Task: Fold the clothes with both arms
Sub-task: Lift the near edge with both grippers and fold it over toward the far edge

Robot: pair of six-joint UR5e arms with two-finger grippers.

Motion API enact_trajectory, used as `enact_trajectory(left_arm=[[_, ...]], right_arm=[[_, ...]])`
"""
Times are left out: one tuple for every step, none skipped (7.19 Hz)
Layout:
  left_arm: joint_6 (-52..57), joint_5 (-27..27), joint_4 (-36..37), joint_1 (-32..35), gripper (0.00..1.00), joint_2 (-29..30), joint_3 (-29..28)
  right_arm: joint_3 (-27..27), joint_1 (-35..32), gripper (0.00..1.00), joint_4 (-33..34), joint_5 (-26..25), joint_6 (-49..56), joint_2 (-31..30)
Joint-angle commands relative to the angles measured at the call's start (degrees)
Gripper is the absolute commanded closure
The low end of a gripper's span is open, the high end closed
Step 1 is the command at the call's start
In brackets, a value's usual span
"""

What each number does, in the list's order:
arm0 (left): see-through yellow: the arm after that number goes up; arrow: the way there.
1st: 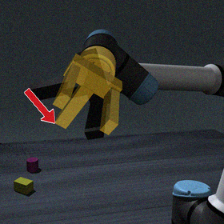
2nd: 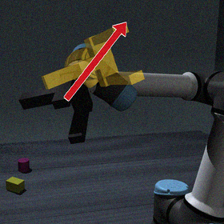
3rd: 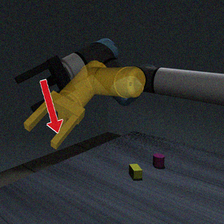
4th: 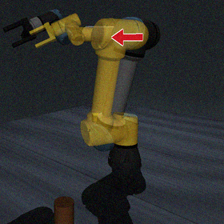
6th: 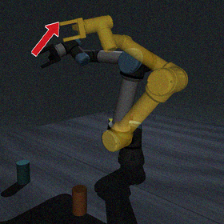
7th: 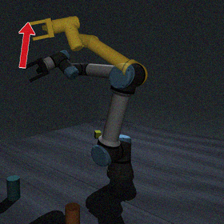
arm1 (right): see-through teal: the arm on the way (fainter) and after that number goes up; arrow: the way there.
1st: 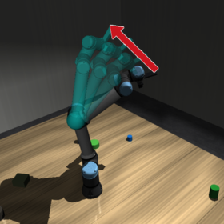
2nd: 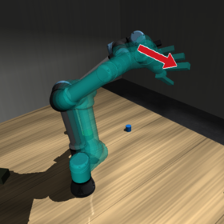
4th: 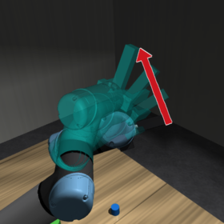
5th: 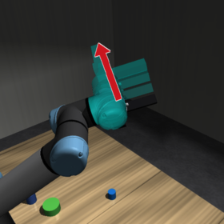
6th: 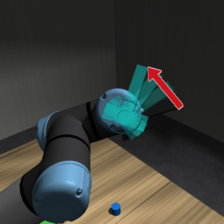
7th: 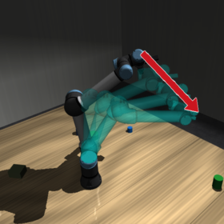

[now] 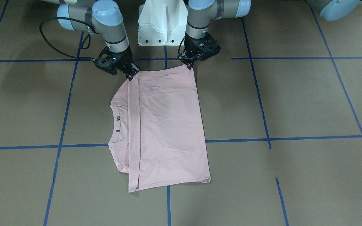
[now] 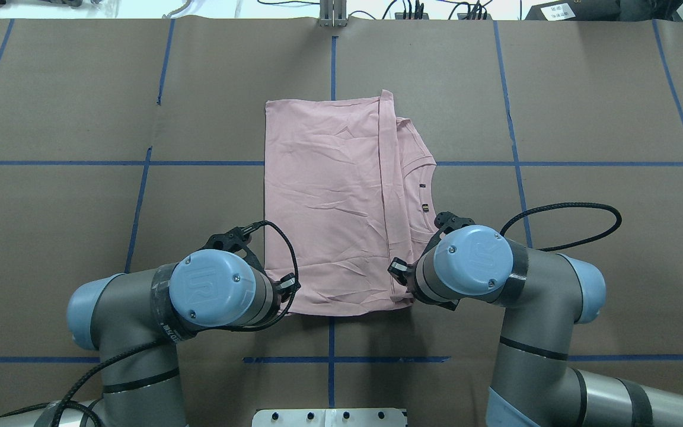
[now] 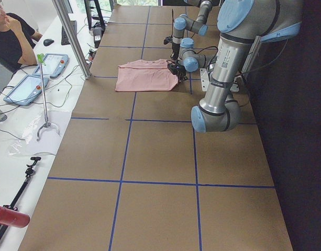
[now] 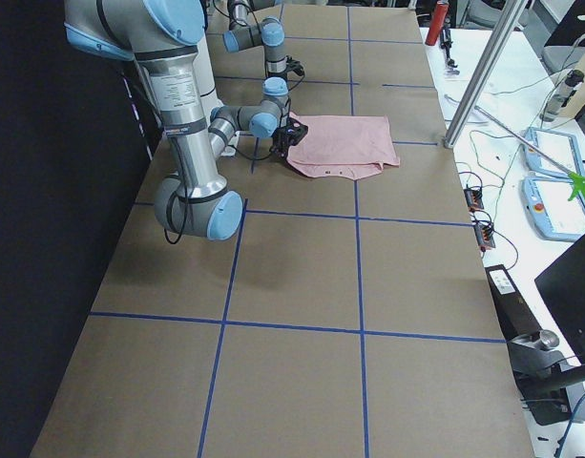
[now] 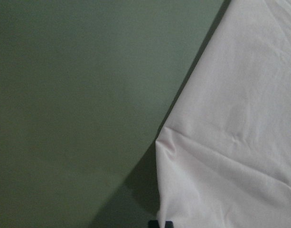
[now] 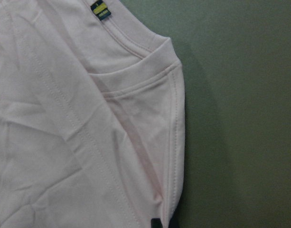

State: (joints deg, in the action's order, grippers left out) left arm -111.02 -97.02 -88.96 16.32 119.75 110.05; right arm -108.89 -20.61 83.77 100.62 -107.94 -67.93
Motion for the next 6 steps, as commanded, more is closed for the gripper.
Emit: enact_trajectory(left_arm=[[-0.1,0.3,5.3,-4.5,1.0,-2.7,6.9],[-0.2,0.4,6.2,-7.0,1.0,-4.9,11.2],[-0.8,0.4,6.9,-8.5,1.0,-5.2,13.4],[-1.1,0.4,9.4,-9.8,1.0,-5.1,14.0],[-1.0,0.3,9.6,-9.8,1.0,-4.9,14.0],[-0.6,0.3,9.6,-9.3,1.0,-4.7,13.7]], right_arm=[[-3.7,1.2,1.0,-0.2,0.2,0.2,-1.9],[-6.7,2.3,1.0,-0.1,0.3,0.2,-3.2],[-9.6,3.9,1.0,0.0,0.2,0.2,-4.3],[-11.5,5.2,1.0,0.1,0.2,0.1,-4.8],[-11.7,5.7,1.0,0.0,0.2,0.2,-4.6],[-11.1,5.9,1.0,0.0,0.3,0.2,-3.9]])
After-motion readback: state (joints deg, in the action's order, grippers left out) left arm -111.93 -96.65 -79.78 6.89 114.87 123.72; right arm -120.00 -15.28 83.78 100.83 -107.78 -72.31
